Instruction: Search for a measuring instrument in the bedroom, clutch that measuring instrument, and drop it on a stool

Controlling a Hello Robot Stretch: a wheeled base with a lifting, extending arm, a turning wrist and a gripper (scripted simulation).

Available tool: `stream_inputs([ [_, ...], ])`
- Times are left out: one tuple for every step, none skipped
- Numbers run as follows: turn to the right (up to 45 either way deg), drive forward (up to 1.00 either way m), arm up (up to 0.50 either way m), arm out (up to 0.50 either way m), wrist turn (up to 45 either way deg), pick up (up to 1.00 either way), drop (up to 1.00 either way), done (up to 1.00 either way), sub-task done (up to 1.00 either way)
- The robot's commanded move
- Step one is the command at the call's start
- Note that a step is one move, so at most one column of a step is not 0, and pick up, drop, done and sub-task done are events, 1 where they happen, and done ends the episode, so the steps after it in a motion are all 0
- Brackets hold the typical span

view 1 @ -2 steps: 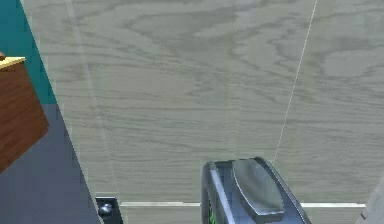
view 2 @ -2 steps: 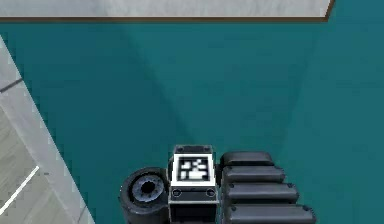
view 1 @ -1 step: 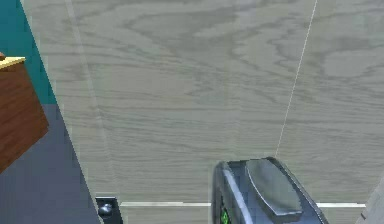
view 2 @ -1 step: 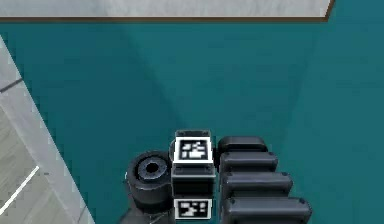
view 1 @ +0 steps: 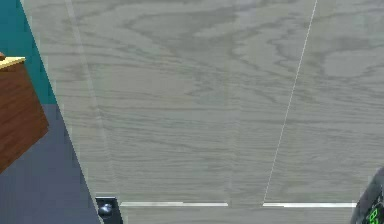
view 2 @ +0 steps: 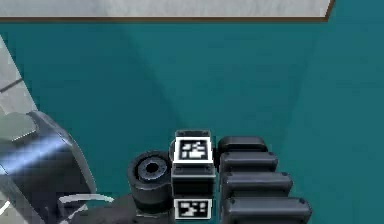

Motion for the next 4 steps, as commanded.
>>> stream_inputs([
  [0.0,0.0,0.0,0.0,45.0,0.0,0.0,0.0,0.0],
  [0.0,0.0,0.0,0.0,45.0,0.0,0.0,0.0,0.0],
  [0.0,0.0,0.0,0.0,3.0,0.0,0.0,0.0,0.0],
  [0.0,0.0,-0.32,0.0,0.0,0.0,0.0,0.0,0.0],
])
